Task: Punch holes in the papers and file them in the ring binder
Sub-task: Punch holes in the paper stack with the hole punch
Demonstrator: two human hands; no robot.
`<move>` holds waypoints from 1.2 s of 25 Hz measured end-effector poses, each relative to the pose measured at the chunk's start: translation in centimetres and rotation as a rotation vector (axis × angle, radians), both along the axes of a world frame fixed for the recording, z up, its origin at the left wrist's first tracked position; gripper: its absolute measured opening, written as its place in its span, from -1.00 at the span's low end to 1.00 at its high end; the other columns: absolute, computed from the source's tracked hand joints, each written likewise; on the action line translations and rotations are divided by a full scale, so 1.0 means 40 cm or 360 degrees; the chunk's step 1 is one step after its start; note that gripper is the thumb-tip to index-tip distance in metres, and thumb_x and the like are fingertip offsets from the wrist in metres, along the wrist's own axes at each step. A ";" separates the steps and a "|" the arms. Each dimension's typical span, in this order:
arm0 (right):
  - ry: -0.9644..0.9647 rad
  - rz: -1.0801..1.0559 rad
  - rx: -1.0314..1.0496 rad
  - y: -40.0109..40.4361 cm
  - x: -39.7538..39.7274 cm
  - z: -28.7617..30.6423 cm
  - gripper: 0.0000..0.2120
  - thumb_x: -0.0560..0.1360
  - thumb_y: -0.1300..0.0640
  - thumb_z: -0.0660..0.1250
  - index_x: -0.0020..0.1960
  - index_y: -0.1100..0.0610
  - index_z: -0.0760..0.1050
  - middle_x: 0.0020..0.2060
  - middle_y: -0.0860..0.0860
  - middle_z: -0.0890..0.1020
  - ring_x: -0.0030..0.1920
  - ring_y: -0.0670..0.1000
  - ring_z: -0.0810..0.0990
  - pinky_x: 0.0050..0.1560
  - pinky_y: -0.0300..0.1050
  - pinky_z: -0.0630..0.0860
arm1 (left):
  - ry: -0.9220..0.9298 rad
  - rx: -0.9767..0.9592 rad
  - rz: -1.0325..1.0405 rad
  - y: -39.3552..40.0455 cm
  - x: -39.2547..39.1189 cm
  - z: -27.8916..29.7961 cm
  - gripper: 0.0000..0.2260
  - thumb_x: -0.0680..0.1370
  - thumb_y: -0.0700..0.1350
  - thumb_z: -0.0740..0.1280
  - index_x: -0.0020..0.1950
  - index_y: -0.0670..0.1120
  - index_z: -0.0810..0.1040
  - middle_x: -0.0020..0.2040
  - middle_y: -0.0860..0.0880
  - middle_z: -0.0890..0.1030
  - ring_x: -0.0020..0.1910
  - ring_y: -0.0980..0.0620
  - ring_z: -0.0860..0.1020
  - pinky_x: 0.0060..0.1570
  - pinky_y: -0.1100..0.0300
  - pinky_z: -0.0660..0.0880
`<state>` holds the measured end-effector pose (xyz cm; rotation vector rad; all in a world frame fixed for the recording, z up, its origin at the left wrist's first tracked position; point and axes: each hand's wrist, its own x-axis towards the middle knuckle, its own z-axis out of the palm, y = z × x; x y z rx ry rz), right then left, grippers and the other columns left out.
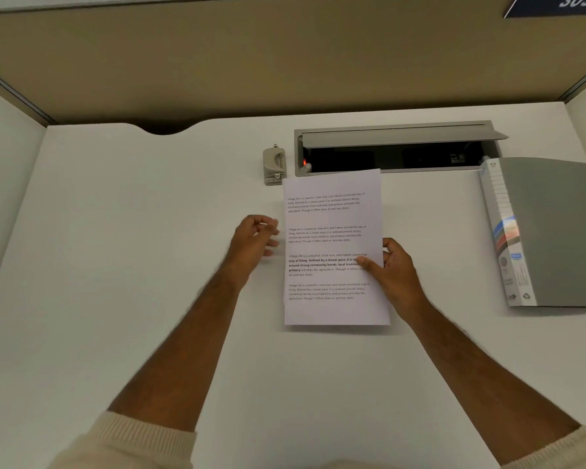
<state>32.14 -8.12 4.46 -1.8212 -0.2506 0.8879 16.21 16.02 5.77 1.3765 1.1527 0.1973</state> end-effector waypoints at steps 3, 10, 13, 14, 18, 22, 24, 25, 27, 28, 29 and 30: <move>-0.0011 -0.0003 -0.0025 0.004 0.020 -0.007 -0.65 0.48 0.09 0.52 0.17 0.06 0.46 0.01 -0.06 0.74 -0.07 -0.05 0.74 -0.06 -0.04 0.68 | 0.0034 0.0134 0.0060 0.079 0.052 0.005 -0.79 0.61 -0.11 0.38 0.19 -0.19 0.55 0.01 -0.06 0.64 -0.22 0.07 0.62 -0.16 0.07 0.56; 0.0007 -0.0043 -0.0037 0.013 0.059 -0.036 -0.65 0.48 0.08 0.52 0.17 0.02 0.46 0.04 -0.04 0.73 -0.06 -0.03 0.74 -0.08 -0.03 0.68 | 0.0236 0.0364 0.0101 0.226 0.213 0.020 -0.71 0.62 0.02 0.36 0.29 -0.04 0.47 0.21 -0.08 0.60 0.12 -0.06 0.61 0.04 0.09 0.60; 0.0008 -0.0048 -0.0039 0.017 0.069 -0.043 -0.65 0.48 0.09 0.52 0.18 0.03 0.45 0.04 -0.03 0.73 -0.07 -0.04 0.74 -0.10 -0.07 0.67 | 0.0343 0.0437 0.0094 0.256 0.268 0.014 -0.67 0.64 -0.01 0.35 0.37 -0.07 0.46 0.32 -0.09 0.55 0.10 0.01 0.54 -0.11 0.29 0.51; 0.0006 -0.0044 -0.0044 0.018 0.072 -0.047 -0.66 0.48 0.10 0.52 0.17 0.03 0.45 0.03 -0.03 0.73 -0.07 -0.04 0.74 -0.08 -0.05 0.67 | 0.0371 0.0460 0.0095 0.263 0.280 0.007 -0.67 0.64 -0.02 0.35 0.37 -0.08 0.46 0.34 -0.09 0.54 0.09 0.02 0.52 -0.11 0.30 0.49; 0.0044 -0.0065 -0.0021 0.022 0.085 -0.056 -0.66 0.48 0.12 0.51 0.17 0.06 0.45 0.02 -0.01 0.73 -0.06 -0.03 0.74 -0.07 -0.05 0.68 | 0.0370 0.0461 0.0090 0.272 0.307 -0.022 -0.68 0.64 -0.06 0.36 0.38 -0.08 0.47 0.33 -0.09 0.55 0.10 0.01 0.56 0.04 0.24 0.56; 0.0048 -0.0058 -0.0023 0.028 0.089 -0.063 -0.64 0.48 0.10 0.52 0.18 0.05 0.44 0.03 -0.01 0.73 -0.05 -0.01 0.74 -0.05 -0.02 0.67 | 0.0273 0.0461 0.0115 0.273 0.307 -0.045 -0.71 0.62 -0.11 0.38 0.35 -0.08 0.53 0.27 -0.10 0.63 0.17 -0.08 0.66 0.13 0.14 0.64; 0.0036 -0.0052 -0.0042 0.027 0.089 -0.064 -0.63 0.48 0.09 0.52 0.18 0.04 0.43 0.04 -0.01 0.73 -0.05 -0.02 0.74 -0.04 -0.01 0.67 | 0.0241 0.0427 0.0152 0.269 0.301 -0.048 -0.71 0.62 -0.12 0.38 0.34 -0.08 0.54 0.26 -0.10 0.63 0.15 -0.06 0.66 0.06 0.20 0.64; 0.0027 -0.0047 -0.0046 0.026 0.089 -0.062 -0.63 0.48 0.09 0.52 0.18 0.04 0.43 0.04 -0.01 0.73 -0.05 -0.02 0.74 -0.04 -0.01 0.67 | 0.0234 0.0417 0.0161 0.266 0.296 -0.048 -0.71 0.62 -0.12 0.38 0.34 -0.07 0.54 0.26 -0.09 0.64 0.13 -0.05 0.67 -0.01 0.25 0.63; 0.0014 -0.0042 -0.0045 0.023 0.087 -0.057 -0.64 0.48 0.08 0.51 0.17 0.04 0.43 0.05 -0.01 0.73 -0.06 -0.03 0.74 -0.05 -0.02 0.68 | 0.0226 0.0404 0.0172 0.261 0.283 -0.047 -0.71 0.62 -0.12 0.38 0.35 -0.05 0.55 0.23 -0.07 0.65 0.10 -0.02 0.67 -0.10 0.31 0.60; 0.0010 -0.0044 -0.0050 0.019 0.086 -0.057 -0.64 0.48 0.08 0.51 0.17 0.04 0.43 0.05 -0.02 0.73 -0.06 -0.04 0.74 -0.05 -0.01 0.68 | 0.0218 0.0394 0.0172 0.257 0.275 -0.046 -0.71 0.62 -0.12 0.37 0.35 -0.04 0.55 0.21 -0.07 0.66 0.10 -0.01 0.67 -0.13 0.31 0.59; 0.0005 -0.0043 -0.0057 0.016 0.084 -0.055 -0.64 0.48 0.07 0.51 0.18 0.03 0.43 0.06 -0.02 0.72 -0.06 -0.04 0.74 -0.03 0.01 0.68 | 0.0210 0.0389 0.0165 0.252 0.265 -0.045 -0.71 0.62 -0.12 0.37 0.35 -0.04 0.55 0.20 -0.06 0.67 0.09 0.00 0.68 -0.14 0.30 0.58; -0.0001 -0.0044 -0.0061 0.012 0.082 -0.052 -0.64 0.48 0.07 0.51 0.17 0.02 0.43 0.06 -0.03 0.73 -0.06 -0.04 0.74 -0.02 0.04 0.68 | 0.0198 0.0386 0.0157 0.246 0.254 -0.043 -0.71 0.62 -0.12 0.37 0.34 -0.03 0.56 0.19 -0.05 0.68 0.08 0.00 0.68 -0.14 0.29 0.57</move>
